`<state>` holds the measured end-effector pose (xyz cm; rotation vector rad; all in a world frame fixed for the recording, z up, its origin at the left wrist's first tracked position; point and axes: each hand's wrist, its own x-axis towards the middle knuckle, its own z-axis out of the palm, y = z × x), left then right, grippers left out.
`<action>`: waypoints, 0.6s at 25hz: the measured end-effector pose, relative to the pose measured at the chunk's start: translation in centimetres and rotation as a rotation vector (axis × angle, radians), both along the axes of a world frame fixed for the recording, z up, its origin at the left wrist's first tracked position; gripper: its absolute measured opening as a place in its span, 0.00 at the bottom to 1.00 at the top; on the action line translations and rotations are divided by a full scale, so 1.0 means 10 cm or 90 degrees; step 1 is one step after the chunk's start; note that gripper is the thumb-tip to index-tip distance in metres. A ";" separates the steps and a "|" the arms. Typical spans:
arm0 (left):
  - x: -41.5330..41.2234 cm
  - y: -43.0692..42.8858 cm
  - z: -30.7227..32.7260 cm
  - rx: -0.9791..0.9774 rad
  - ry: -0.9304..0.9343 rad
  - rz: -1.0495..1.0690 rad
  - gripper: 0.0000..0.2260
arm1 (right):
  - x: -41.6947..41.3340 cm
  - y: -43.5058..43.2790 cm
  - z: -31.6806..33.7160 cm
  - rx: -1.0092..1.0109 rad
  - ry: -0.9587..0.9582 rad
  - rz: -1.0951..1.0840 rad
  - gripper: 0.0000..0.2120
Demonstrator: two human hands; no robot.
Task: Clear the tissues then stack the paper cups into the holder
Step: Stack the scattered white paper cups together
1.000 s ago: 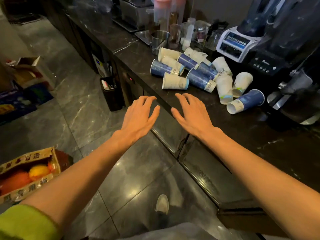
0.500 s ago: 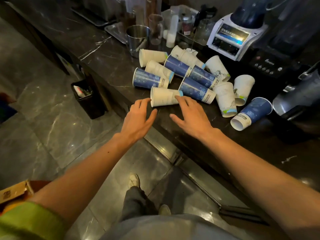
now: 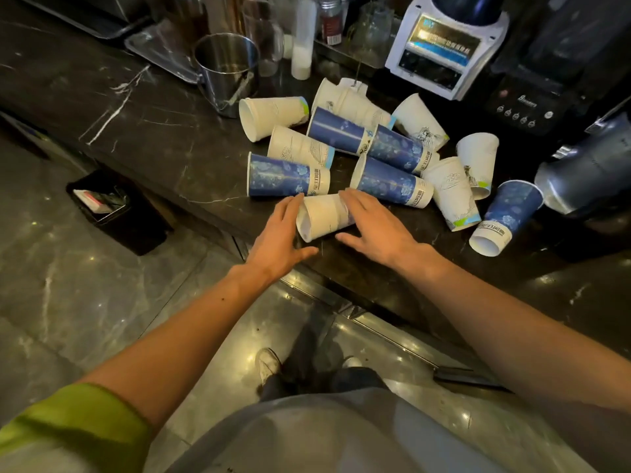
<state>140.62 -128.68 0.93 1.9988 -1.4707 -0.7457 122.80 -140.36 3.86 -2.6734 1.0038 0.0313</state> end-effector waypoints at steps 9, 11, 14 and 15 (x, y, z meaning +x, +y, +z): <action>0.13 -0.21 0.00 -0.060 0.003 -0.048 0.42 | 0.02 -0.32 -0.15 -0.011 -0.017 0.052 0.36; 0.11 -0.23 0.09 -0.105 0.032 -0.064 0.41 | -0.10 -0.36 -0.17 0.036 -0.066 0.045 0.35; 0.03 -0.29 0.21 -0.150 0.096 -0.086 0.43 | -0.28 -0.31 -0.27 0.167 -0.204 -0.028 0.33; -0.03 -0.32 0.22 -0.152 0.129 -0.076 0.45 | -0.34 -0.26 -0.30 0.219 -0.262 -0.074 0.33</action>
